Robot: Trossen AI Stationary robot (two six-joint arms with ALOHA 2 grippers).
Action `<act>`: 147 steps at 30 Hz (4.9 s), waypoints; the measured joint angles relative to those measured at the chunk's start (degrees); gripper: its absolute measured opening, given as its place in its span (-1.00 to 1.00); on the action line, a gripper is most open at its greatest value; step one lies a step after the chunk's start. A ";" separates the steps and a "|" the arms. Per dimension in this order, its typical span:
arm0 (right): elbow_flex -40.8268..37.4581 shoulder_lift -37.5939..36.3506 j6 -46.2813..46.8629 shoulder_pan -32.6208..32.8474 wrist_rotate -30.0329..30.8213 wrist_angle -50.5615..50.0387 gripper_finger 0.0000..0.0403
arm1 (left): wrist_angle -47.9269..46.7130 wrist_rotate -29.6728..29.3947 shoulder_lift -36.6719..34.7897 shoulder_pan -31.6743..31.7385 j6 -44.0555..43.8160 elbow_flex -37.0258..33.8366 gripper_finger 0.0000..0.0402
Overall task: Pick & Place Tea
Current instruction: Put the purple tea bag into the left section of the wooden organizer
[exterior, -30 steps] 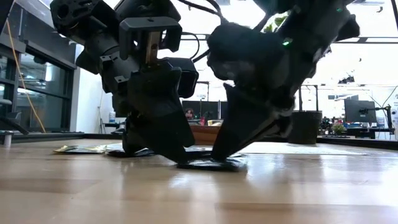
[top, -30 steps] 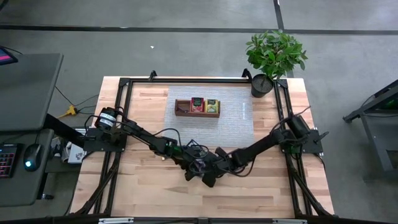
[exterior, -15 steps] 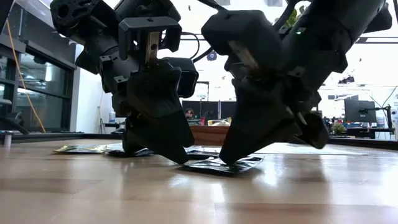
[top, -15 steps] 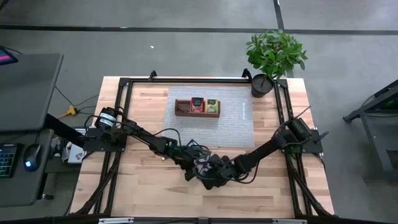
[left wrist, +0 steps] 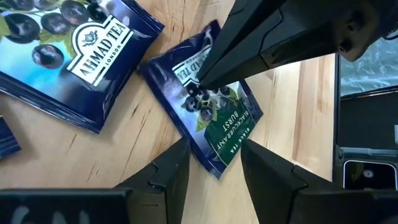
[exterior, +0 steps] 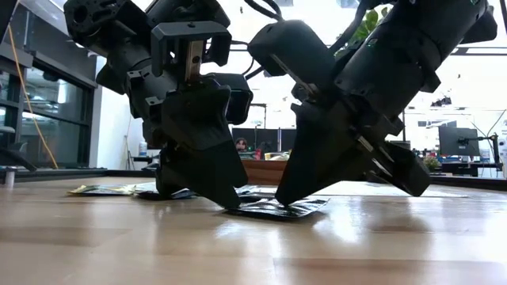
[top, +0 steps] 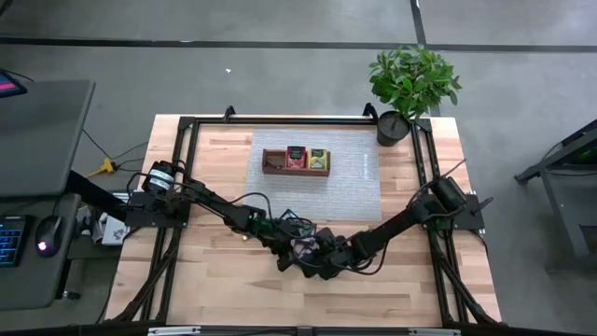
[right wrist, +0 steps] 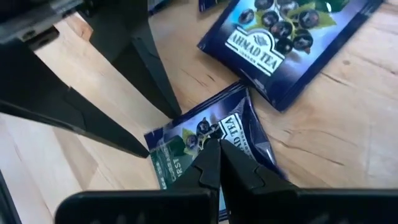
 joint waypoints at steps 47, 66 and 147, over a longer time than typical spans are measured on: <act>0.48 -8.26 -85.84 -10.11 -24.38 -10.56 -1.00 | 0.02 0.49 0.02 0.07 1.09 0.00 -0.28; -0.28 -2.86 -79.73 -10.10 -27.06 -8.14 -1.00 | 0.07 0.91 0.02 0.07 1.00 -0.02 -0.28; -10.60 -2.88 -16.23 -1.72 -1.16 12.50 -1.00 | 0.51 -1.00 0.02 0.42 0.56 -0.02 -0.99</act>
